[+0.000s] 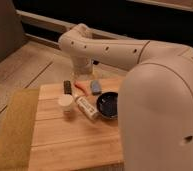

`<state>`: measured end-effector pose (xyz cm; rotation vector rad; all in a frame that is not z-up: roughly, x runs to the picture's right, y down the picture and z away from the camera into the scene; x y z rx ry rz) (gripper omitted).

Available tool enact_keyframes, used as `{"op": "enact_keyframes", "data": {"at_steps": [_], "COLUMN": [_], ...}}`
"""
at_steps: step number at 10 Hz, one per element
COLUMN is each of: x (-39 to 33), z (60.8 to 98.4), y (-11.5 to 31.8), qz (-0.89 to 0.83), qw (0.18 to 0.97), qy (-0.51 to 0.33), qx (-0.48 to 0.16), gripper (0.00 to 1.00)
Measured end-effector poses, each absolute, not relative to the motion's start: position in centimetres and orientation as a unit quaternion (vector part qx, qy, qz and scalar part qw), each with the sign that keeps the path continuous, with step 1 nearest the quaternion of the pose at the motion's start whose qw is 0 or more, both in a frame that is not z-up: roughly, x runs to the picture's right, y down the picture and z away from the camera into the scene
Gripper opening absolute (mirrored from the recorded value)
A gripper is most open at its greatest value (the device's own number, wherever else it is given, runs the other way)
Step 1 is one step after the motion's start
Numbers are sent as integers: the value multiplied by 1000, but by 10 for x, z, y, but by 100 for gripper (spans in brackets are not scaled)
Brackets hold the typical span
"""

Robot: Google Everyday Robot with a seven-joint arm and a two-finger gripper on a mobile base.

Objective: Move the arm in a circular motion

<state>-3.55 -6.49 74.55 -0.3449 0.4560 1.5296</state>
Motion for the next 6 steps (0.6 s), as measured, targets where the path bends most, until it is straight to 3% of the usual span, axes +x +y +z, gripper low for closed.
{"op": "enact_keyframes", "data": {"at_steps": [3, 6], "x": [-17, -36], "z": [749, 750], "y": [-120, -135], "qz": [686, 601], "qw": [698, 775], "qy": [143, 117], "qx": [-149, -157], "gripper": [65, 65]}}
